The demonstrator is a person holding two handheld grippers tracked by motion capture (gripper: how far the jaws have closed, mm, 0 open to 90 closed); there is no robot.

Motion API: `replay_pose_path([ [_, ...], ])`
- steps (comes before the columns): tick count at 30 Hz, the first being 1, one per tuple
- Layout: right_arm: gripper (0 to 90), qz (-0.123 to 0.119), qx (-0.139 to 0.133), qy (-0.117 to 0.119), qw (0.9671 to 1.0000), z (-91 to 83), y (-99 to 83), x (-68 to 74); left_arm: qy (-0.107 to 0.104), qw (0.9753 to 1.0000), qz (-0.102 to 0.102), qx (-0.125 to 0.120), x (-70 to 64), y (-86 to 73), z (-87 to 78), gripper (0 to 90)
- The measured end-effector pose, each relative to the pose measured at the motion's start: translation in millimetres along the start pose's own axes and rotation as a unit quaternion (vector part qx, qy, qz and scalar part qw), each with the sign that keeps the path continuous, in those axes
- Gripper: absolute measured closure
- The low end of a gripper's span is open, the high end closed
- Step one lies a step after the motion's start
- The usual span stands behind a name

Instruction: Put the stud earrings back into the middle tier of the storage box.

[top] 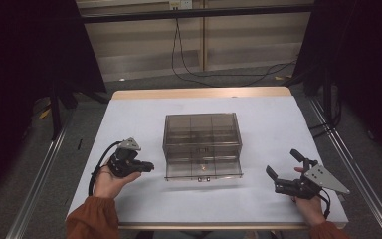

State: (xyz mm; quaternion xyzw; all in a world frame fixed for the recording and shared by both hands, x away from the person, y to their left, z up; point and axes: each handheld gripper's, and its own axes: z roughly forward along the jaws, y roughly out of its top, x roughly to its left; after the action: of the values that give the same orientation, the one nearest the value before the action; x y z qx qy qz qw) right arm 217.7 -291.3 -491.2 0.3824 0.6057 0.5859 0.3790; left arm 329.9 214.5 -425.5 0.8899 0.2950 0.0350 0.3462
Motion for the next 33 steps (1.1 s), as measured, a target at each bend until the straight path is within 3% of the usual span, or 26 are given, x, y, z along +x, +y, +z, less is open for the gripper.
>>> replay_pose_path([
  [2,0.0,0.0,0.0,0.0,1.0,0.1,0.0,0.0,0.0,1.0,0.0,-0.007,-1.2,0.7,-2.5,86.4],
  [4,0.0,-0.001,0.0,-0.001,1.0,0.0,0.0,-0.1,-0.005,0.9995,0.001,-0.032,-3.3,2.5,-6.4,86.4],
  [7,0.0,-0.001,0.0,-0.001,1.0,0.0,0.0,-0.1,-0.003,0.9991,0.002,-0.041,-5.3,4.8,-9.6,86.3],
  [13,0.0,0.0,-0.001,0.001,1.0,0.3,-0.1,-0.1,-0.022,0.9962,0.006,-0.084,-11.2,14.6,-16.5,86.3],
  [16,0.0,-0.001,0.0,-0.001,1.0,0.1,0.0,-0.1,-0.013,0.9954,0.009,-0.094,-15.2,19.8,-19.8,86.3],
  [33,0.0,0.0,-0.001,0.001,1.0,0.3,-0.1,-0.1,-0.041,0.9943,0.059,-0.079,-40.2,55.7,-4.2,86.2],
])
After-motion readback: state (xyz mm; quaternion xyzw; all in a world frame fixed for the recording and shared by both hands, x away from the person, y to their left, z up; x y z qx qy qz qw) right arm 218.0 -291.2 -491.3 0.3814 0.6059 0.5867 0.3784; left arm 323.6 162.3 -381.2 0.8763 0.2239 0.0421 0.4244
